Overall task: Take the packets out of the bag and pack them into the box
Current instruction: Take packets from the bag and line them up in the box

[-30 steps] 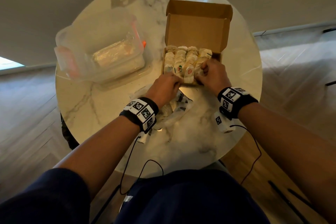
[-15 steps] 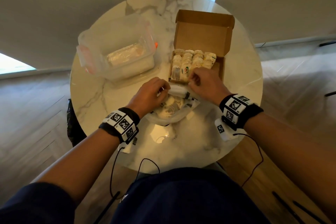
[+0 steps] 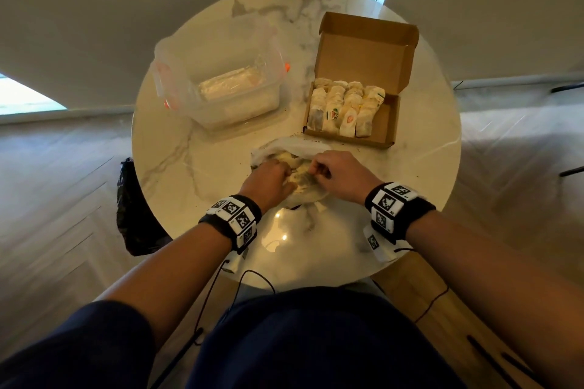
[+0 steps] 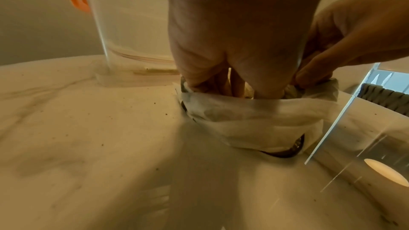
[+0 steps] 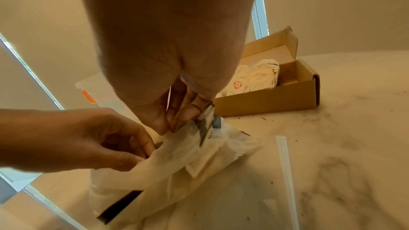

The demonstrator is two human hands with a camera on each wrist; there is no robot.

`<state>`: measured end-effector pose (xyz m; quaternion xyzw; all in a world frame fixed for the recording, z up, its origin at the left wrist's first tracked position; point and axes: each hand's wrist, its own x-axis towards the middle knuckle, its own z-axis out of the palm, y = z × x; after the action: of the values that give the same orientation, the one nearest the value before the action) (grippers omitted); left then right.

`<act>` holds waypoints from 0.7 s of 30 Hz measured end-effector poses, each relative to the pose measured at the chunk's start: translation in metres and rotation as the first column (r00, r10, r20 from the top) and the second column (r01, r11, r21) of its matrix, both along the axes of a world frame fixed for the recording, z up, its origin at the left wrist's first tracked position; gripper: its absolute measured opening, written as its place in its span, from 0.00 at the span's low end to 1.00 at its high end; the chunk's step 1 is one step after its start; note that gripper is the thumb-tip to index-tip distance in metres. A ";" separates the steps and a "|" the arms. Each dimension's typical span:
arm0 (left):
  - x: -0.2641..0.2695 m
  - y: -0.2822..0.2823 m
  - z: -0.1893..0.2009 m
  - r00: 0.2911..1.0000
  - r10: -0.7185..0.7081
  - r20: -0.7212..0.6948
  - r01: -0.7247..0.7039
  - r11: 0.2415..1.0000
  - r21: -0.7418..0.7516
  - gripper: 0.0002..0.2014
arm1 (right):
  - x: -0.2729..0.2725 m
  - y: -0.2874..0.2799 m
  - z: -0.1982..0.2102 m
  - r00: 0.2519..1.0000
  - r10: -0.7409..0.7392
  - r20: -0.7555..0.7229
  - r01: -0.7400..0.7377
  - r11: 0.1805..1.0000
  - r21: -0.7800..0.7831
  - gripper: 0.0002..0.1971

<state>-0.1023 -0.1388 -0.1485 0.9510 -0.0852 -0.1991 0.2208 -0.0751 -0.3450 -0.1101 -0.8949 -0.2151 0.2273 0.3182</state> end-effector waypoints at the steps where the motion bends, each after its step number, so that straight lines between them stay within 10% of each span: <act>1: 0.000 -0.001 -0.001 1.000 0.014 0.010 -0.014 1.000 -0.002 0.14 | 0.000 0.000 -0.001 1.000 -0.008 0.000 0.008 1.000 0.001 0.07; 11: -0.001 -0.011 -0.004 0.998 0.042 0.040 -0.042 0.999 0.001 0.12 | -0.002 0.000 -0.002 0.999 -0.026 -0.032 0.026 1.000 0.004 0.07; 21: 0.008 0.002 0.039 0.976 0.180 -0.121 -0.215 0.871 -0.442 0.09 | 0.004 0.012 -0.007 0.998 0.060 0.007 -0.060 0.996 -0.061 0.21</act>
<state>-0.0947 -0.1367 -0.1091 0.8687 -0.0231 -0.1861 0.4584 -0.0708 -0.3328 -0.1167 -0.8982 -0.2364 0.2392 0.2832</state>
